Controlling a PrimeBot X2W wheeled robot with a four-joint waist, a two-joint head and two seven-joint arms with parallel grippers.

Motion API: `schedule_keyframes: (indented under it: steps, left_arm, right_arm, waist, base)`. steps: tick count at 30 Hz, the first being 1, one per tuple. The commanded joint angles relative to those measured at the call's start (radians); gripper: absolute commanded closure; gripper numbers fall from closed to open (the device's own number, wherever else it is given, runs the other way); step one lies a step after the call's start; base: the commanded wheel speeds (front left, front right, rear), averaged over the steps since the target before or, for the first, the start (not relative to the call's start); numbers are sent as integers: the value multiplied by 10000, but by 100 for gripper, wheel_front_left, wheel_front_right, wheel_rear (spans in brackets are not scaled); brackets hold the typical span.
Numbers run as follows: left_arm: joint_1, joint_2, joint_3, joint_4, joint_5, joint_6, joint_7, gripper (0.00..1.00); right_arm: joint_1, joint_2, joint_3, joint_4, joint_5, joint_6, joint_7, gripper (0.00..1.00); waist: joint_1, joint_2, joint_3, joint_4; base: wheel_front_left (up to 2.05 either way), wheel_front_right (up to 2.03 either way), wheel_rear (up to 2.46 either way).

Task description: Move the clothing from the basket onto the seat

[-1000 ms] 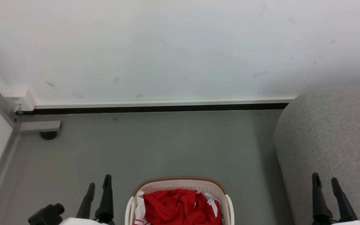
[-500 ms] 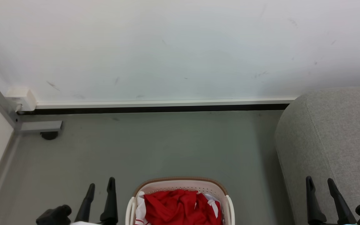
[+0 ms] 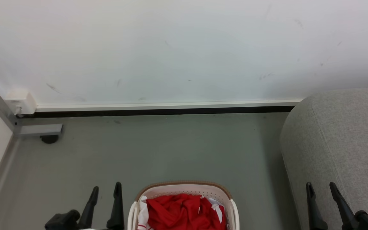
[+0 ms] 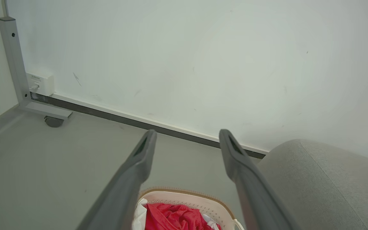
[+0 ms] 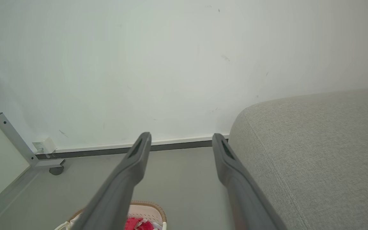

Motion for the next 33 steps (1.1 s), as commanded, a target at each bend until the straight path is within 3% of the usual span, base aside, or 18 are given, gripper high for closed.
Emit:
schedule_keyframes:
  steps: [1,23,33]
  left_arm:
    - [74,89,-9,-78,300,36,-128,0]
    - [288,96,114,288,2249,-19,-521,0]
    - [317,96,142,455,2318,-85,-521,0]
  right_arm:
    - [97,-84,-7,-6,-207,-17,-99,0]
    - [214,-90,-247,16,-1378,-20,-513,0]
    - [246,-88,-333,62,-1370,-21,-522,0]
  waist:
    - [0,0,1,-12]
    - [0,0,31,-83]
    - [0,0,-44,-89]
  base:
    - [0,0,0]
    - [0,0,0]
    - [0,0,0]
